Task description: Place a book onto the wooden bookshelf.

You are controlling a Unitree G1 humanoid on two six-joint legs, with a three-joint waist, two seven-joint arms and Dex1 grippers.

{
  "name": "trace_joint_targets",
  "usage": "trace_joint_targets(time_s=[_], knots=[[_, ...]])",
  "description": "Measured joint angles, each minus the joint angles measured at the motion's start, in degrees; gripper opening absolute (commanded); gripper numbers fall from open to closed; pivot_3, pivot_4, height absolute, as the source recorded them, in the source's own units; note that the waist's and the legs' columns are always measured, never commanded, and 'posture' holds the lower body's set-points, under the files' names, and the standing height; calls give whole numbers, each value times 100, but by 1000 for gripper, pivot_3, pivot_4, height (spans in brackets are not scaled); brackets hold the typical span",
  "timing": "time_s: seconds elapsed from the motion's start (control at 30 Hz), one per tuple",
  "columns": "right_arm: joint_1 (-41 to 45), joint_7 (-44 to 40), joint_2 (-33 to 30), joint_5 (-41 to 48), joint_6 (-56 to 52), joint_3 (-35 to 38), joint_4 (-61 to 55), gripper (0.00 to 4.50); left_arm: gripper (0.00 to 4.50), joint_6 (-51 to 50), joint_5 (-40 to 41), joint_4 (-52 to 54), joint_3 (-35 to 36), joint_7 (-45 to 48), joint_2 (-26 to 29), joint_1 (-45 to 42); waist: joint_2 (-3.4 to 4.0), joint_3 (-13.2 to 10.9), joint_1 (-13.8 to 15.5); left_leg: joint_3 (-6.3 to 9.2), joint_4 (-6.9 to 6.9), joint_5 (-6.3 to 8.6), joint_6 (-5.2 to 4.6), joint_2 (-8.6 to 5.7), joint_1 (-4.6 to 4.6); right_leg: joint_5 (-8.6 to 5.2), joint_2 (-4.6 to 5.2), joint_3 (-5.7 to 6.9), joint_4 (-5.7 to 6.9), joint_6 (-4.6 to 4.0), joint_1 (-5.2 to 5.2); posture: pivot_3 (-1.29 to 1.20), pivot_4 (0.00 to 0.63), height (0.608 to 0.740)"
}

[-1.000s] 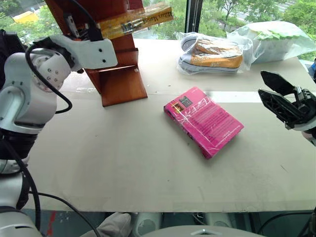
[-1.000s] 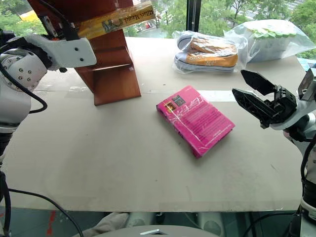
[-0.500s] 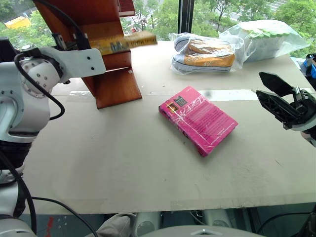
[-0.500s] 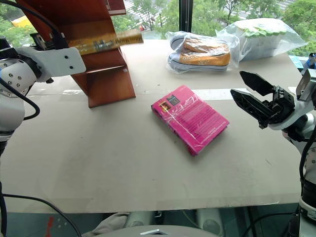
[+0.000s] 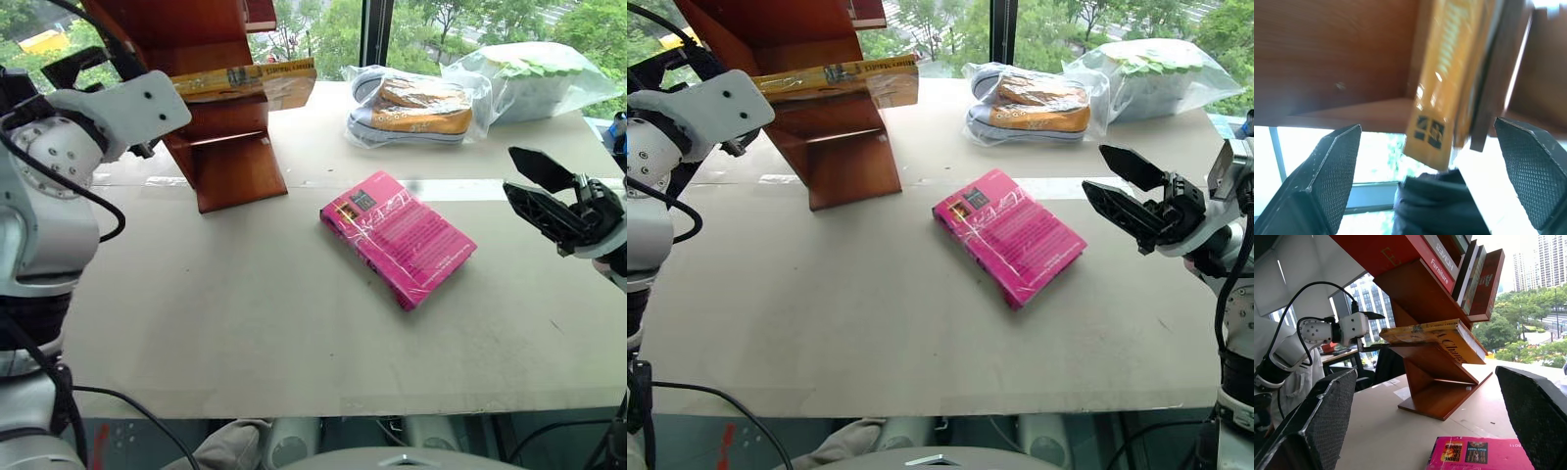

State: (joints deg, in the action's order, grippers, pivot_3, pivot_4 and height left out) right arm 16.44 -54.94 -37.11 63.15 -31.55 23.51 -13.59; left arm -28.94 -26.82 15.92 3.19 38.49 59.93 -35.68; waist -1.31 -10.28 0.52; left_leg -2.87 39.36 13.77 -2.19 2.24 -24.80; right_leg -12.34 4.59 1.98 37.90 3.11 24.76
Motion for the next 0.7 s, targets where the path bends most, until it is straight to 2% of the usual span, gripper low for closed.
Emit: trace_joint_targets(time_s=[0.13,0.17,0.2,0.27,0.33,0.43,0.53,0.6,0.7], knots=[[-197,-89,-12,-128,49,0,-12,4500,4441,111,962,955,661,-79,-1024,299,3,5,36,6,8,0,0,0,1,1,7,-5,4,0,-5,0,150,693],[-570,-157,-53,-448,239,-12,-165,4500,4441,-339,1657,1540,990,32,-1797,792,10,9,36,5,6,0,0,-1,1,1,8,-8,-3,0,-6,0,150,693],[-656,-179,-56,-502,273,-17,-175,4500,4441,-406,1760,1630,1022,45,-1921,917,23,22,34,10,6,0,0,-1,9,-3,18,-16,2,7,-11,0,150,693],[-1352,-273,-54,-1449,944,-154,-170,4500,4441,-1208,2937,2207,1174,171,-3229,2022,24,25,27,10,14,1,-1,-4,4,-8,25,-22,6,16,-9,0,150,693],[-1835,-297,94,-2326,1685,-350,28,4500,4441,-1701,3665,2303,976,248,-3904,3162,-3,9,-23,12,17,1,-1,-4,3,-8,10,-21,7,16,-3,0,150,693],[-2285,-341,223,-2995,2461,-415,346,4500,4441,-1547,3965,2343,1039,91,-4308,4064,3,15,-14,15,16,0,-1,0,24,-20,0,-19,12,11,-13,0,150,693],[-2709,-400,369,-3446,3023,-487,936,4500,4441,-984,3895,2082,1023,-152,-4359,4793,10,19,16,18,16,1,1,3,67,-16,-5,-11,14,-23,-47,0,150,693],[-2817,-456,403,-3608,3246,-521,1274,4500,4441,-724,3814,1931,961,-254,-4377,5007,17,21,22,32,15,16,27,8,101,-16,2,-11,11,-23,-72,0,150,693],[-2840,-554,426,-3770,3608,-550,1845,4500,4441,-267,3757,1782,720,-387,-4384,5204,22,24,16,29,15,18,30,10,100,-16,19,-13,8,-23,-73,0,150,693]])
